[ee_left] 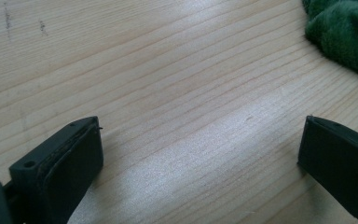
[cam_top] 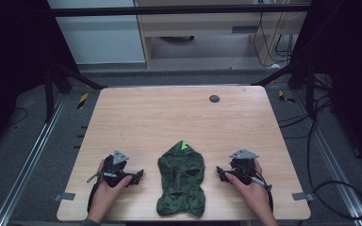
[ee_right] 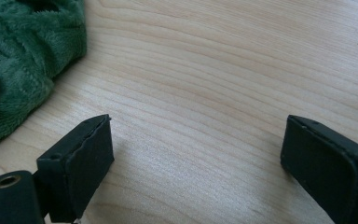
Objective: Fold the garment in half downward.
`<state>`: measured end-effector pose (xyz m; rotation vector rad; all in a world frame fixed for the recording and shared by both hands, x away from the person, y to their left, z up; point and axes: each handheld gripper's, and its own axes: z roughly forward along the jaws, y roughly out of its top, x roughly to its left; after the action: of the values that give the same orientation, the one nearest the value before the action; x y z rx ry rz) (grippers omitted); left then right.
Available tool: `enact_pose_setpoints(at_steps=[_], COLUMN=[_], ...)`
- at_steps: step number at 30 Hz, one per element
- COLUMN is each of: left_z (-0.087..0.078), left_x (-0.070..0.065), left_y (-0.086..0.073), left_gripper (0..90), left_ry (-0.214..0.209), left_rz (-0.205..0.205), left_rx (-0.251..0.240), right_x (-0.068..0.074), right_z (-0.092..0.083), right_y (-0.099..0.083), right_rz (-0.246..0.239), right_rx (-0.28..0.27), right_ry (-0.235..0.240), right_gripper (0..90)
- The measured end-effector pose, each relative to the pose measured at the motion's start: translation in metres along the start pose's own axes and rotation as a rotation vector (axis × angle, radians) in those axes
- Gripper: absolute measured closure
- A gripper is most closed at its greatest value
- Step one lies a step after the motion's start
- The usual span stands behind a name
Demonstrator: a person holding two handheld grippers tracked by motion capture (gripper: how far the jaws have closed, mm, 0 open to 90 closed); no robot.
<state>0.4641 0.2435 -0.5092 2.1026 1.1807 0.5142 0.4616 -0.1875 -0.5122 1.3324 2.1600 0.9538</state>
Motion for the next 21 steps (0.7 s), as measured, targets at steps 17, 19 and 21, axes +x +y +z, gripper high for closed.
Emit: enact_pose_setpoints(at_steps=[17,19,21], left_z=[-0.001,0.001,0.003], left_x=[-0.001,0.000,0.001], left_y=[0.014,0.022,0.033], left_gripper=[7.0,8.5,9.7], left_ry=[-0.061,-0.085,-0.106], left_rz=[0.065,0.086,0.091], left_rx=[0.086,0.123,0.149], right_x=[0.006,0.009,0.011], right_z=[-0.003,-0.003,-0.002], right_y=[0.008,0.017,0.029], right_rz=[-0.027,-0.069,-0.081], right_rx=[0.041,0.076,0.121], right_ry=[-0.012,-0.018,0.003], right_gripper=[21.7,26.0,27.1])
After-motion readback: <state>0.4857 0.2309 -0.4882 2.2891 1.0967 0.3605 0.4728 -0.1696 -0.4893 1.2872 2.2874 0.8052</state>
